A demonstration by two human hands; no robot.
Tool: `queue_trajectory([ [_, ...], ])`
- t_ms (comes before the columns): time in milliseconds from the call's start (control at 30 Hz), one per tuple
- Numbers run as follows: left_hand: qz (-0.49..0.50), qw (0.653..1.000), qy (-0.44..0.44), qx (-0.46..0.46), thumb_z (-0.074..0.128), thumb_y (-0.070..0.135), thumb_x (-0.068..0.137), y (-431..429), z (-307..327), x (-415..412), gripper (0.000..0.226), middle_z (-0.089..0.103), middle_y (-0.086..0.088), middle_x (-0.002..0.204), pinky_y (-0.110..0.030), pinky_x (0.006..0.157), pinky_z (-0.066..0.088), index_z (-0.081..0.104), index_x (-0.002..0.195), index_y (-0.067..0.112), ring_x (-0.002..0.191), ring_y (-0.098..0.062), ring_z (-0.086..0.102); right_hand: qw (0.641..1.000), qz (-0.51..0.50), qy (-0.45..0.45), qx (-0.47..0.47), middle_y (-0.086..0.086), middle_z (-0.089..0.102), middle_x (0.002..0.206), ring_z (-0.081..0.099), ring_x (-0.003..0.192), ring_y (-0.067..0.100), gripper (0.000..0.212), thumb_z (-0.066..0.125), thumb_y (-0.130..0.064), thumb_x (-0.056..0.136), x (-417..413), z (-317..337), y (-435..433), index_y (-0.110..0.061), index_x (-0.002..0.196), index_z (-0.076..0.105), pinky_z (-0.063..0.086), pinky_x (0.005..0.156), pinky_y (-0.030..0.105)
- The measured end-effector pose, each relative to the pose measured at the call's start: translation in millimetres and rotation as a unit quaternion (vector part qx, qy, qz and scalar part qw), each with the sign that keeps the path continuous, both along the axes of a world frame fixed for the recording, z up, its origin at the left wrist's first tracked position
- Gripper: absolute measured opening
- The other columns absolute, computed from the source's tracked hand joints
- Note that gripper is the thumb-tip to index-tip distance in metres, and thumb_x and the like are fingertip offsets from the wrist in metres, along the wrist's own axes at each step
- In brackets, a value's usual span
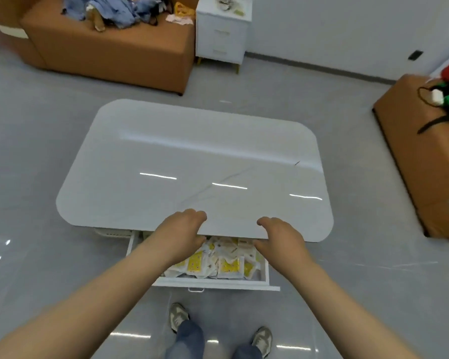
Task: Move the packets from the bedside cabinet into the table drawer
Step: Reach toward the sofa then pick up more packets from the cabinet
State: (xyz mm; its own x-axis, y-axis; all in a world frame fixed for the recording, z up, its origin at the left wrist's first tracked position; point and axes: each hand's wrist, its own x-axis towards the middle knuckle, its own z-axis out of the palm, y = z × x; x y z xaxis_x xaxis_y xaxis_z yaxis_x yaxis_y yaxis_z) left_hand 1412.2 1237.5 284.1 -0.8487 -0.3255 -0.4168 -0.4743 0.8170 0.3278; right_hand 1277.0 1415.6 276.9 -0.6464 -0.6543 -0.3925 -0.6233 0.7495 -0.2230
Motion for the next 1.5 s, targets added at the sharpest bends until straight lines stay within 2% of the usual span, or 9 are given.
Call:
queue_trajectory([
  [100, -0.062, 0.998, 0.028, -0.016, 0.052, 0.033, 0.093, 41, 31, -36, 0.036, 0.055, -0.006, 0.121, -0.037, 0.090, 0.047, 0.048, 0.123, 0.014, 0.106, -0.023, 0.056, 0.998, -0.039, 0.020, -0.035, 0.000, 0.055, 0.130, 0.052, 0.117, 0.020, 0.049, 0.056, -0.034, 0.092, -21, 34, 53, -0.021, 0.138, 0.043, 0.046, 0.091, 0.031],
  [300, -0.136, 0.984, 0.110, -0.037, 0.050, 0.036, 0.094, 148, 94, -105, 0.046, 0.051, 0.000, 0.132, -0.033, 0.096, 0.044, 0.040, 0.137, 0.022, 0.117, -0.020, 0.053, 0.986, -0.110, 0.072, -0.104, -0.002, 0.053, 0.134, 0.051, 0.121, 0.017, 0.050, 0.057, -0.037, 0.092, -63, 102, 174, -0.024, 0.138, 0.044, 0.043, 0.093, 0.030],
  [533, -0.196, 0.959, 0.198, -0.049, 0.051, 0.038, 0.093, 283, 155, -181, 0.046, 0.052, 0.002, 0.134, -0.032, 0.098, 0.043, 0.041, 0.136, 0.024, 0.119, -0.019, 0.052, 0.963, -0.157, 0.157, -0.155, -0.004, 0.052, 0.137, 0.048, 0.126, 0.013, 0.050, 0.060, -0.037, 0.090, -110, 170, 320, -0.023, 0.136, 0.047, 0.041, 0.101, 0.030],
  [767, -0.260, 0.929, 0.257, -0.052, 0.051, 0.039, 0.093, 377, 206, -246, 0.046, 0.050, 0.006, 0.136, -0.028, 0.101, 0.040, 0.040, 0.136, 0.026, 0.123, -0.015, 0.048, 0.936, -0.212, 0.229, -0.165, -0.008, 0.056, 0.130, 0.052, 0.119, 0.010, 0.048, 0.061, -0.040, 0.089, -145, 219, 420, -0.026, 0.133, 0.049, 0.044, 0.096, 0.026],
  [933, -0.296, 0.912, 0.279, -0.040, 0.052, 0.039, 0.093, 420, 229, -300, 0.048, 0.049, 0.005, 0.137, -0.028, 0.101, 0.041, 0.039, 0.137, 0.025, 0.123, -0.014, 0.048, 0.915, -0.248, 0.266, -0.175, -0.010, 0.056, 0.130, 0.052, 0.118, 0.008, 0.047, 0.060, -0.042, 0.089, -178, 240, 463, -0.027, 0.132, 0.050, 0.042, 0.093, 0.022],
  [1233, -0.333, 0.892, 0.304, -0.041, 0.051, 0.040, 0.094, 448, 239, -430, 0.047, 0.048, 0.006, 0.136, -0.023, 0.097, 0.039, 0.038, 0.137, 0.026, 0.122, -0.012, 0.048, 0.891, -0.268, 0.319, -0.181, -0.008, 0.058, 0.126, 0.053, 0.116, 0.011, 0.044, 0.062, -0.040, 0.088, -290, 261, 486, -0.026, 0.129, 0.052, 0.044, 0.093, 0.027],
  [1400, -0.328, 0.892, 0.305, -0.059, 0.050, 0.040, 0.093, 438, 256, -518, 0.041, 0.053, 0.002, 0.126, -0.033, 0.095, 0.045, 0.042, 0.130, 0.024, 0.114, -0.017, 0.053, 0.893, -0.262, 0.325, -0.165, -0.006, 0.058, 0.126, 0.053, 0.117, 0.013, 0.044, 0.061, -0.041, 0.088, -382, 276, 478, -0.027, 0.128, 0.052, 0.046, 0.091, 0.030],
  [1500, -0.328, 0.890, 0.308, -0.069, 0.050, 0.040, 0.094, 431, 267, -571, 0.039, 0.053, 0.002, 0.124, -0.033, 0.094, 0.046, 0.044, 0.127, 0.021, 0.111, -0.017, 0.054, 0.892, -0.269, 0.325, -0.163, -0.007, 0.059, 0.124, 0.053, 0.114, 0.014, 0.042, 0.061, -0.042, 0.088, -434, 281, 474, -0.028, 0.127, 0.052, 0.047, 0.090, 0.031],
])
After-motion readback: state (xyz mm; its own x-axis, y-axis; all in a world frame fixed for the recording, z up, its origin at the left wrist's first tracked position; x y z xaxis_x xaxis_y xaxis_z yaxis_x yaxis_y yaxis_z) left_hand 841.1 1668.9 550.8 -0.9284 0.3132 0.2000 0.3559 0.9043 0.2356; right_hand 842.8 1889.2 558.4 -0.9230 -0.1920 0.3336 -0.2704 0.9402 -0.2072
